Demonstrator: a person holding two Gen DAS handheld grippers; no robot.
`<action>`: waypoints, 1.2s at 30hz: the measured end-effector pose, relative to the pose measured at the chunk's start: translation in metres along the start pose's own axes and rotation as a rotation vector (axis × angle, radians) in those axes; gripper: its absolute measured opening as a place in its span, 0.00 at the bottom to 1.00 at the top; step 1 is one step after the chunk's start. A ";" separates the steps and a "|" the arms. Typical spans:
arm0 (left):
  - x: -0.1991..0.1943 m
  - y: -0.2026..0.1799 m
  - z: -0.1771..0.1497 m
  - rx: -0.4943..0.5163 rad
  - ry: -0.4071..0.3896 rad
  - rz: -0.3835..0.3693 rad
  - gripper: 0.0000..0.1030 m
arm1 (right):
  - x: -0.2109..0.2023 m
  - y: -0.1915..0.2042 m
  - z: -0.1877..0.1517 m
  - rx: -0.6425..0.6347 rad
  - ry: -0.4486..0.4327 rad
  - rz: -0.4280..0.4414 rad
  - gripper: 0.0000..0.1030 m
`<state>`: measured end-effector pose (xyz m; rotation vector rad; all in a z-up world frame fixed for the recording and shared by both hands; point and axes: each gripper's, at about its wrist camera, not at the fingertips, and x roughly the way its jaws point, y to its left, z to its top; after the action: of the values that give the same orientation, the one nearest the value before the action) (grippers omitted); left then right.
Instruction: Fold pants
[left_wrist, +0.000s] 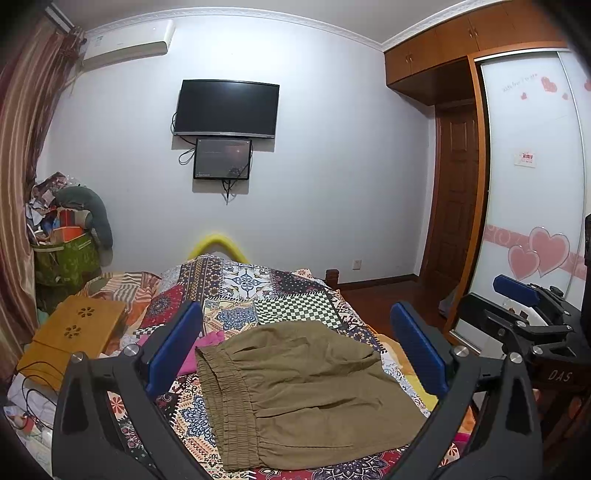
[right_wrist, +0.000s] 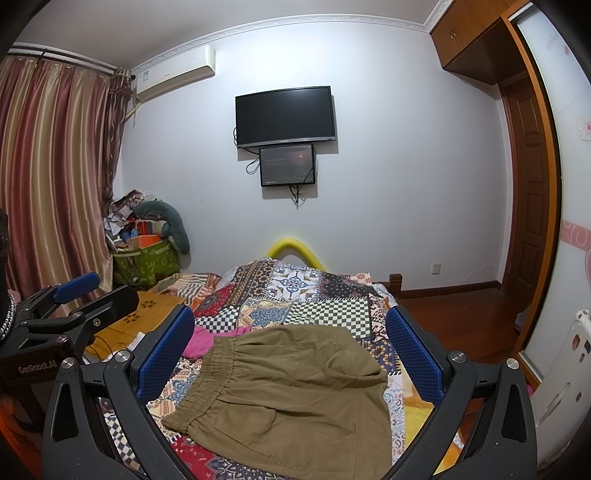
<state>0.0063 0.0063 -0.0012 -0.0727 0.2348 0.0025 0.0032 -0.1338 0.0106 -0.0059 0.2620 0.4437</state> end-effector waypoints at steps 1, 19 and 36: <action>0.000 0.000 0.000 0.000 0.000 0.000 1.00 | 0.000 0.000 0.000 0.000 0.000 0.001 1.00; 0.005 0.002 -0.002 0.000 0.013 0.000 1.00 | 0.005 -0.002 -0.002 0.000 0.015 -0.005 1.00; 0.108 0.052 -0.023 -0.020 0.229 0.120 1.00 | 0.081 -0.065 -0.039 -0.044 0.210 -0.194 1.00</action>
<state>0.1053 0.0557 -0.0526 -0.0791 0.4678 0.1162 0.0910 -0.1604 -0.0509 -0.1201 0.4541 0.2556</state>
